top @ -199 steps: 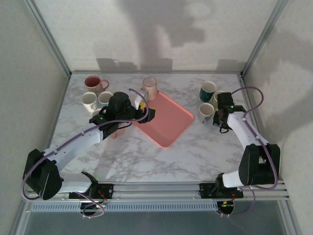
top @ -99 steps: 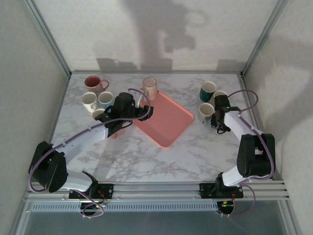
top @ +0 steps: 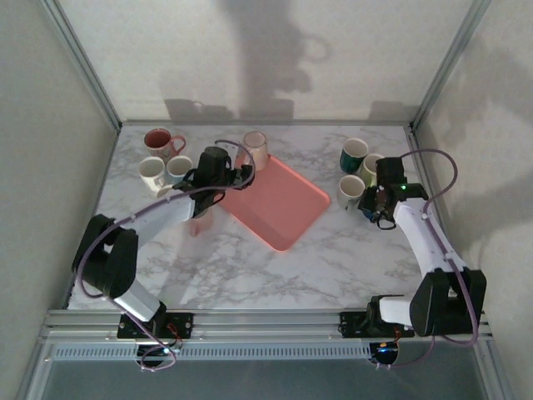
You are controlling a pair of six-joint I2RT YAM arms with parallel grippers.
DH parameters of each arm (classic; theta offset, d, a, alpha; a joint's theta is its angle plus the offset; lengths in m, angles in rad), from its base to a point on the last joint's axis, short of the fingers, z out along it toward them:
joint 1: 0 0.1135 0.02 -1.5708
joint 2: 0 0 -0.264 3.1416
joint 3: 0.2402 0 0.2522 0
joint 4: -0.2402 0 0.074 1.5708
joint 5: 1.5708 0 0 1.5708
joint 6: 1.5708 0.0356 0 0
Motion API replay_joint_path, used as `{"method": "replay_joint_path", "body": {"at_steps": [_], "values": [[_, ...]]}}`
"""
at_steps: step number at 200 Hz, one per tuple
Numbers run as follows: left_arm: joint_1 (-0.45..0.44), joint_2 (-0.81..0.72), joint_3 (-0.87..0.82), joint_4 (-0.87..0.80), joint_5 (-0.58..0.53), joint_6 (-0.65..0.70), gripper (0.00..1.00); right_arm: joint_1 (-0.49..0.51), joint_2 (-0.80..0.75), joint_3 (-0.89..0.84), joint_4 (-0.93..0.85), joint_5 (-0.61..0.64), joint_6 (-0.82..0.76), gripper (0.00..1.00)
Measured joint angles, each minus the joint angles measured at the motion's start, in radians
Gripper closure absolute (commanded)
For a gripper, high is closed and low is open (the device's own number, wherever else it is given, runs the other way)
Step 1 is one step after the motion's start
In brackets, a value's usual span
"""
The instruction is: Turn the mug right side up
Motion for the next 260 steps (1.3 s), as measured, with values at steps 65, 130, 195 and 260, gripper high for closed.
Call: {"method": "replay_joint_path", "body": {"at_steps": [65,130,195,260], "values": [[0.076,0.225,0.240,-0.077,0.095,0.052,0.37,-0.006,-0.005,0.092,-0.055,-0.175,-0.026,0.39],[0.075,0.355,0.369,-0.173,0.132,0.074,0.45,-0.008,0.028,0.116,-0.053,-0.235,-0.026,0.38],[0.075,0.429,0.421,-0.214,0.146,0.084,0.56,-0.008,0.027,0.129,-0.053,-0.253,-0.025,0.38],[0.076,0.465,0.439,-0.214,0.145,0.097,0.69,-0.008,0.025,0.149,-0.053,-0.282,-0.017,0.37]]}}
